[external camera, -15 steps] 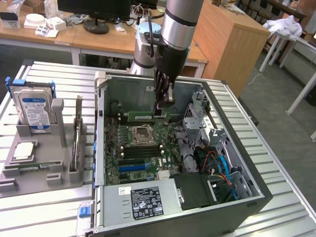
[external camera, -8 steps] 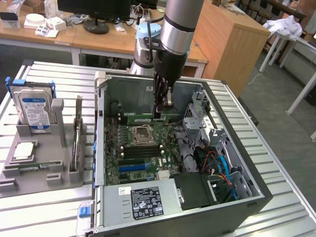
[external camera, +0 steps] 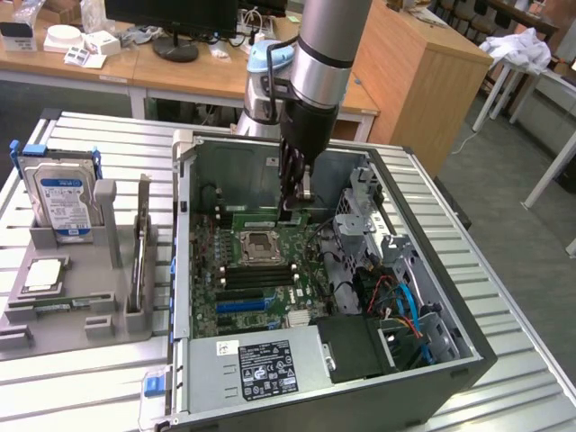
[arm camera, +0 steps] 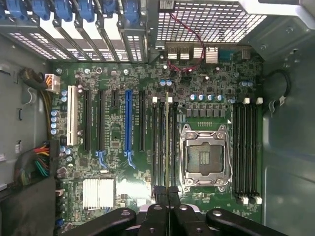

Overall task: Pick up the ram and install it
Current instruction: 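Insert the ram into the slot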

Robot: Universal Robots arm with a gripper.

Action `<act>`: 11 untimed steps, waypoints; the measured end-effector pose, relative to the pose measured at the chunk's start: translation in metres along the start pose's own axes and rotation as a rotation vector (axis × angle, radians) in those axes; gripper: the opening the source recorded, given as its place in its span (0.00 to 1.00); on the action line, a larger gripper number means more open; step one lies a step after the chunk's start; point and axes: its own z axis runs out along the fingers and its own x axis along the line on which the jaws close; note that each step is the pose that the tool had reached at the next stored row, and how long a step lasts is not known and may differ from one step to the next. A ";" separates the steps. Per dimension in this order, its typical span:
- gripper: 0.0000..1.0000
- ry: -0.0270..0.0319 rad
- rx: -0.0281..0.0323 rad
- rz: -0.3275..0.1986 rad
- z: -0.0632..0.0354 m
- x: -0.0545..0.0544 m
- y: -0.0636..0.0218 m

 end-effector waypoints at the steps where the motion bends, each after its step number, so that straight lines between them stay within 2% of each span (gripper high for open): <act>1: 0.12 -0.0001 0.0001 0.002 0.0014 0.000 0.0000; 11: 0.12 -0.0006 0.0007 0.020 0.0126 0.000 -0.0003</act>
